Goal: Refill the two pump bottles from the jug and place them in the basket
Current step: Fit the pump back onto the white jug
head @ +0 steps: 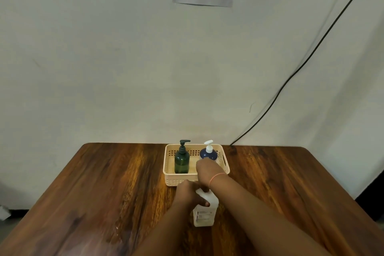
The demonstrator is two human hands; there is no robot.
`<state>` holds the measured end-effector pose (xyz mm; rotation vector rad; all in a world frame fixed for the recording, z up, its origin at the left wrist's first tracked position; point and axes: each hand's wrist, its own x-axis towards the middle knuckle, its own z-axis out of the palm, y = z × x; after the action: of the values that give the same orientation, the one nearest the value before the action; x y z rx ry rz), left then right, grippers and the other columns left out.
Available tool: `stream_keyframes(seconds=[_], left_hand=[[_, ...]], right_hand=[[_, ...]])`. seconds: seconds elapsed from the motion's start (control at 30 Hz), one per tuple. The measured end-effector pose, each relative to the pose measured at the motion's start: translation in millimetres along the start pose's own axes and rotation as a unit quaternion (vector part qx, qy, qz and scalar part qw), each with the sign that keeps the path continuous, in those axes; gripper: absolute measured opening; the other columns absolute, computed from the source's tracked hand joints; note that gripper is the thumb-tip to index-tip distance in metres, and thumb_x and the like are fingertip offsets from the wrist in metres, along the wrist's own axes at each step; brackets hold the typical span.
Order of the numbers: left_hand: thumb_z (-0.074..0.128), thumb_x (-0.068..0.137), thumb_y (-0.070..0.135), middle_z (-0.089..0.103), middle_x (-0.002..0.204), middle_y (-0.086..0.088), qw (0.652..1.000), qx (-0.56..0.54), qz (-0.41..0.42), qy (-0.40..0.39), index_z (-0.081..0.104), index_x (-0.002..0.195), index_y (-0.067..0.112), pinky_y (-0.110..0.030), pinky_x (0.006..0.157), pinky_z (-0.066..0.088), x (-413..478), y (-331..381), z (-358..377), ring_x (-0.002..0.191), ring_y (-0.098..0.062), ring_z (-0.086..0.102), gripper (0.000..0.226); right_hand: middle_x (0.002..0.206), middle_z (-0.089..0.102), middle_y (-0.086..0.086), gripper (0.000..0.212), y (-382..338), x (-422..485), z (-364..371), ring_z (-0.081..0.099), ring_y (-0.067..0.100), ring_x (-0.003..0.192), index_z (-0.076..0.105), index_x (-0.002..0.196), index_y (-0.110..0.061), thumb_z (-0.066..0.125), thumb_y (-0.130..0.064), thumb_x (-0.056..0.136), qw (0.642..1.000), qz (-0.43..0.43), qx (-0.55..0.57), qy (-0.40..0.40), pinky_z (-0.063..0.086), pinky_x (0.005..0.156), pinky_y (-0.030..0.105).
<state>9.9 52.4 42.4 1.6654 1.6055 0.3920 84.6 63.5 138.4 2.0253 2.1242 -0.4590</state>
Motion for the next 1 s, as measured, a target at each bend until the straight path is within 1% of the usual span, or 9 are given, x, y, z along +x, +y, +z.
stream_keyframes(seconds=[0.07,0.17,0.3,0.4,0.57,0.7,0.8,0.9,1.0], left_hand=[[0.082,0.069,0.025,0.063,0.126,-0.006,1.0,0.001,-0.008,0.004,0.063,0.12,0.014,-0.032,0.096,0.05,0.2,-0.3,-0.1,0.117,-0.023,0.058,0.056],[0.083,0.067,0.024,0.063,0.126,-0.006,1.0,-0.009,-0.025,0.004,0.058,0.126,0.011,-0.031,0.095,0.05,-0.7,0.2,-0.6,0.118,-0.022,0.058,0.065],[0.086,0.062,0.025,0.067,0.118,-0.007,0.999,-0.024,-0.035,0.001,0.063,0.116,0.008,-0.031,0.089,0.054,-2.6,1.4,-3.7,0.11,-0.022,0.062,0.061],[0.083,0.066,0.023,0.068,0.117,-0.005,0.999,-0.023,-0.03,-0.012,0.067,0.113,0.01,-0.03,0.087,0.054,-2.0,1.9,-4.4,0.108,-0.022,0.063,0.051],[0.084,0.065,0.026,0.063,0.128,-0.003,1.0,-0.014,-0.016,0.002,0.06,0.127,0.017,-0.033,0.096,0.051,-7.6,4.7,-4.2,0.118,-0.021,0.058,0.067],[0.084,0.065,0.022,0.065,0.126,-0.004,1.0,-0.022,-0.005,-0.003,0.062,0.124,0.017,-0.036,0.097,0.051,-6.4,3.1,-4.1,0.117,-0.022,0.059,0.063],[0.083,0.067,0.02,0.067,0.121,-0.005,1.0,-0.016,-0.002,-0.001,0.065,0.119,0.017,-0.033,0.094,0.052,-5.6,1.5,-3.5,0.113,-0.021,0.06,0.055],[0.082,0.068,0.019,0.067,0.122,-0.002,1.0,-0.021,-0.002,0.0,0.064,0.122,0.02,-0.034,0.094,0.051,-4.4,1.7,-3.7,0.115,-0.021,0.059,0.057],[0.082,0.067,0.019,0.067,0.122,-0.003,1.0,-0.016,0.006,-0.005,0.061,0.126,0.022,-0.033,0.094,0.052,-3.8,2.6,-4.2,0.114,-0.022,0.06,0.062]], right_hand=[[0.119,0.06,0.015,0.036,1.6,-0.6,2.2,0.059,0.029,0.108,0.056,0.116,-0.002,0.063,-0.015,0.083,1.0,0.01,0.013,0.012,0.046,0.094,0.034],[0.113,0.064,0.014,0.021,6.0,-0.8,0.5,0.063,0.028,0.102,0.06,0.095,-0.003,0.062,-0.02,0.083,0.997,0.045,0.054,-0.007,0.049,0.086,0.03],[0.116,0.062,0.014,0.044,9.4,-1.1,-11.0,0.06,0.028,0.105,0.057,0.115,-0.001,0.066,-0.027,0.08,0.997,0.002,0.039,-0.069,0.047,0.085,0.03],[0.117,0.062,0.014,0.047,10.6,-3.1,-11.7,0.06,0.03,0.104,0.058,0.119,-0.002,0.071,-0.015,0.075,0.993,-0.041,-0.017,-0.105,0.048,0.086,0.031],[0.112,0.063,0.016,0.041,13.6,0.9,-1.6,0.062,0.029,0.101,0.061,0.114,-0.003,0.072,-0.008,0.075,0.998,-0.041,-0.019,-0.032,0.05,0.092,0.034],[0.093,0.065,0.012,0.028,25.0,3.3,4.7,0.065,0.023,0.081,0.065,0.095,-0.005,0.076,-0.016,0.071,0.998,-0.015,0.056,-0.006,0.054,0.078,0.028],[0.08,0.061,0.007,0.023,34.3,3.2,15.4,0.062,0.018,0.069,0.055,0.071,-0.012,0.076,-0.022,0.071,0.989,0.018,0.142,0.029,0.05,0.062,0.021],[0.087,0.065,0.005,0.031,48.7,-3.0,30.6,0.06,0.013,0.072,0.063,0.087,-0.012,0.079,-0.029,0.067,0.976,0.003,0.215,0.034,0.045,0.06,0.016],[0.113,0.067,0.005,0.047,64.0,-8.3,51.9,0.06,0.019,0.099,0.065,0.111,-0.012,0.08,-0.015,0.066,0.946,-0.02,0.32,0.047,0.049,0.08,0.024]])
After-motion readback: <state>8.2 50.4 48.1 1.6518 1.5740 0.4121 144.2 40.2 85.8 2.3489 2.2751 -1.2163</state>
